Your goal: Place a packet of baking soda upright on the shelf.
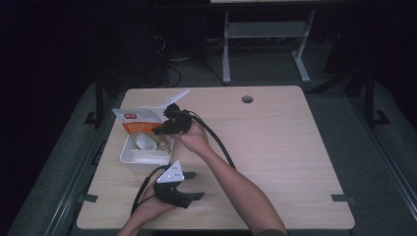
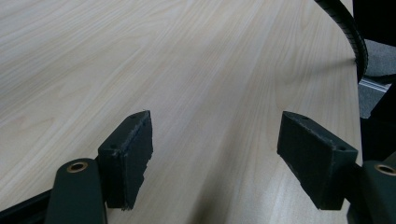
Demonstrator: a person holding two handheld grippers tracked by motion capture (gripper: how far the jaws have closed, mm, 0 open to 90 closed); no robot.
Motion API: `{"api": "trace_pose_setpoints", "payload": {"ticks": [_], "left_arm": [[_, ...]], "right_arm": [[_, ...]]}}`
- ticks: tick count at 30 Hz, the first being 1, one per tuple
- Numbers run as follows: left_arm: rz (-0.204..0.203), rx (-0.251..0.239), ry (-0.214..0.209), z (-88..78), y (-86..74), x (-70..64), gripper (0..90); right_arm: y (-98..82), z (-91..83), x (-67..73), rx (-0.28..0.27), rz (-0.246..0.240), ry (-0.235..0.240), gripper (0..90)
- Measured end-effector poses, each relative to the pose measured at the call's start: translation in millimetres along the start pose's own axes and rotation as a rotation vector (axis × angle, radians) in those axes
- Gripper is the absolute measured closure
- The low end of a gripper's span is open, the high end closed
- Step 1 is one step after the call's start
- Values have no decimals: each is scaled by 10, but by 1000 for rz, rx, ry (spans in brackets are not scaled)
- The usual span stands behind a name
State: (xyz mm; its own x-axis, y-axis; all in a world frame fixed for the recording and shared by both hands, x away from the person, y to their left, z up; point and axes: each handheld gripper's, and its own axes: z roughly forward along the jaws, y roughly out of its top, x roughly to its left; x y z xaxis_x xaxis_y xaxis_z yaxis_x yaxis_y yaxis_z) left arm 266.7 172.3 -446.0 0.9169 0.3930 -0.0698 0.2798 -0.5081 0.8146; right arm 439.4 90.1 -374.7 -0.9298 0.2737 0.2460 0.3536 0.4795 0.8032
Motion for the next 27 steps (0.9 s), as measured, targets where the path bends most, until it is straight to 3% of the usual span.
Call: {"api": "trace_pose_setpoints", "payload": {"ticks": [8, 17, 27], "left_arm": [[3, 1, -2, 5, 3, -9, 258], [3, -1, -3, 3, 2, -6, 258], [6, 7, 0, 16, 4, -11, 258]], "right_arm": [[-115, 81, -22, 66, -2, -3, 883], [-209, 103, -43, 67, 3, -26, 893], [-286, 98, -72, 66, 32, -21, 883]]}}
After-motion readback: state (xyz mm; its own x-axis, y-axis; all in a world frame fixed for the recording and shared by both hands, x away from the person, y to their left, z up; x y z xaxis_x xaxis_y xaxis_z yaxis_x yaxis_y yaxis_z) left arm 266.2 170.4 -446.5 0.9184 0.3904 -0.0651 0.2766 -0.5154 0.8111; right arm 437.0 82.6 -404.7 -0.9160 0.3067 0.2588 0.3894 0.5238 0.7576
